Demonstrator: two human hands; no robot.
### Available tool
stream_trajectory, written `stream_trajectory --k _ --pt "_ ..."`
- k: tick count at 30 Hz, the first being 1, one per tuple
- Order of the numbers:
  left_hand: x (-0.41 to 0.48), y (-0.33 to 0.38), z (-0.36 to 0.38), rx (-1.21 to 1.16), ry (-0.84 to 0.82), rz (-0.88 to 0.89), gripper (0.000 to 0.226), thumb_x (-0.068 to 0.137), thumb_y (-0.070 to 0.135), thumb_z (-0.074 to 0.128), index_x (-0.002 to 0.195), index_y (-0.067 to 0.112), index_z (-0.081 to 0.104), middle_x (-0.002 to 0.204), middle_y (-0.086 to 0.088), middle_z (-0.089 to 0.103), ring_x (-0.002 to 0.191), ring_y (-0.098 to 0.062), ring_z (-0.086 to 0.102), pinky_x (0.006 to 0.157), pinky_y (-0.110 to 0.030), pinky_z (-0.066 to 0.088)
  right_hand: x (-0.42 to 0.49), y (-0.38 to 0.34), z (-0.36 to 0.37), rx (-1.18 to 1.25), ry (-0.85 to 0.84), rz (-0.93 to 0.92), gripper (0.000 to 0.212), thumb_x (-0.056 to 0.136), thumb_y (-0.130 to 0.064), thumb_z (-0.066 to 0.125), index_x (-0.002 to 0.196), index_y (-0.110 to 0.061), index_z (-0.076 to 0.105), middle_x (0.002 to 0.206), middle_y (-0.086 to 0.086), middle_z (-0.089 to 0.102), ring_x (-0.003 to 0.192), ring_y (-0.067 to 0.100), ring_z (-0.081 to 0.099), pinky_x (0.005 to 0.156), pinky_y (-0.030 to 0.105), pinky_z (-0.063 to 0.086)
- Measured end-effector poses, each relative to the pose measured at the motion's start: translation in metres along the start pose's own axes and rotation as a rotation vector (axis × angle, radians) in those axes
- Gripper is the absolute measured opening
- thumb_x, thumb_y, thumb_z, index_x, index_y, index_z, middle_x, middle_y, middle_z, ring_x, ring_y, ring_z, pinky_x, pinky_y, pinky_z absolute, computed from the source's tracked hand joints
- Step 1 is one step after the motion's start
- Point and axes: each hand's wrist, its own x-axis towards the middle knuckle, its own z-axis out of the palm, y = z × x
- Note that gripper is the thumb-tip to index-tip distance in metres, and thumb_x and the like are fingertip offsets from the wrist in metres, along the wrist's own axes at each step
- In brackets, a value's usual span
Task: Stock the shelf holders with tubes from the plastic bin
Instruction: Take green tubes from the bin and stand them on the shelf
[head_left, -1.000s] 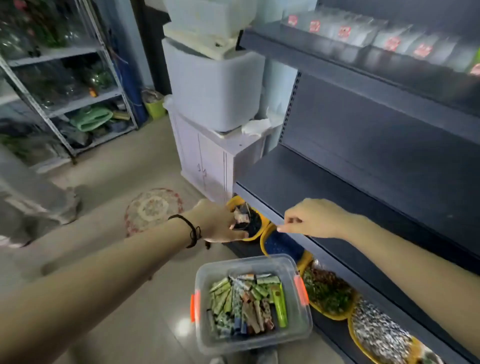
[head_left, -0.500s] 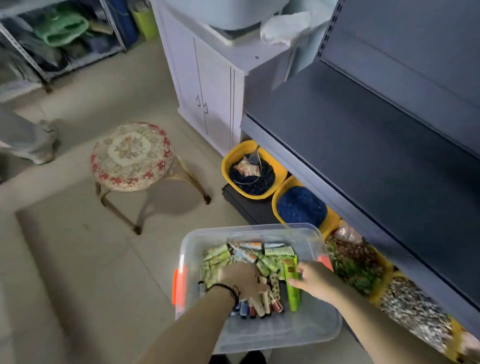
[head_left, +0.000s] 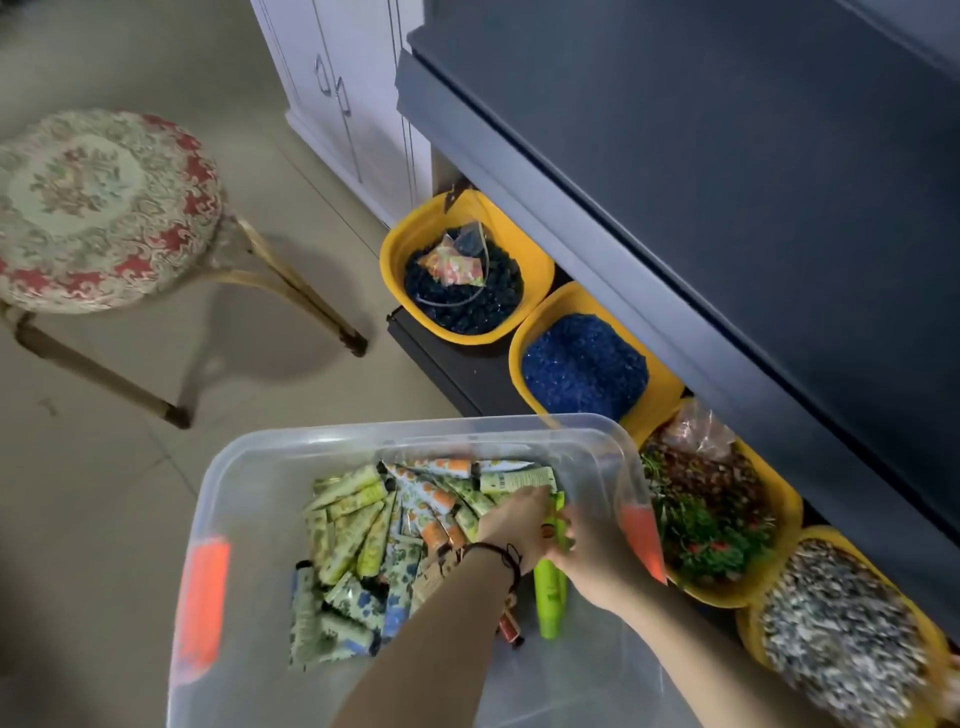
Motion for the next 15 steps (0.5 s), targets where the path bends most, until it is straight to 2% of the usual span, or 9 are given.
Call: stream_trajectory --k 3,6,8,10,12,15 --pt "0.003 0.0 0.011 0.047 0.037 -0.001 0.06 0.082 0.019 0.066 0.136 0.017 0.039 0.135 -0.005 0.037 0.12 -0.027 0.047 0.094 -0.042 0.048 0.01 0.004 0.003 -0.041 -0.022 0.027 0.026 0.089 -0.006 0.06 0.091 -0.02 0.039 0.074 -0.011 0.034 0.065 0.004 0.037 0.057 0.017 0.032" --pt "0.003 -0.006 0.012 -0.02 0.091 -0.024 0.056 0.082 0.022 0.066 0.133 0.018 0.044 0.133 -0.005 0.04 0.118 -0.025 0.048 0.095 -0.038 0.048 0.024 0.01 0.009 -0.069 -0.018 0.045 0.036 0.085 0.001 0.056 0.071 -0.026 0.036 0.071 -0.006 0.038 0.064 0.013 0.043 0.056 0.024 0.036" --pt "0.0 -0.015 0.006 -0.095 0.045 0.002 0.061 0.078 0.014 0.07 0.133 0.019 0.046 0.134 -0.005 0.045 0.118 -0.025 0.051 0.094 -0.034 0.048 0.03 0.011 0.013 -0.117 -0.003 0.044 0.023 0.085 0.001 0.053 0.082 -0.021 0.047 0.081 0.001 0.047 0.075 0.022 0.053 0.057 0.026 0.037" --pt "-0.009 -0.026 -0.004 -0.138 -0.02 0.025 0.051 0.077 0.009 0.073 0.123 0.015 0.054 0.127 -0.005 0.055 0.11 -0.023 0.056 0.087 -0.03 0.049 0.033 0.007 0.011 -0.234 -0.019 0.085 0.021 0.09 0.0 0.051 0.106 -0.014 0.052 0.101 0.006 0.054 0.09 0.02 0.054 0.063 0.022 0.035" --pt "-0.019 -0.041 -0.014 -0.188 0.012 0.005 0.038 0.076 0.013 0.076 0.11 0.016 0.061 0.118 0.001 0.06 0.101 -0.017 0.057 0.081 -0.025 0.046 0.038 0.001 0.008 -0.323 -0.037 0.122 0.025 0.091 -0.002 0.052 0.116 -0.009 0.051 0.115 0.008 0.055 0.101 0.02 0.055 0.07 0.024 0.037" --pt "-0.034 -0.061 -0.036 -0.284 0.12 -0.048 0.037 0.072 0.022 0.08 0.105 0.018 0.064 0.099 0.01 0.056 0.092 -0.009 0.052 0.079 -0.019 0.039 0.047 -0.01 0.009 -0.397 -0.032 0.133 0.028 0.092 -0.003 0.05 0.12 -0.004 0.051 0.125 0.013 0.053 0.103 0.024 0.054 0.077 0.029 0.042"
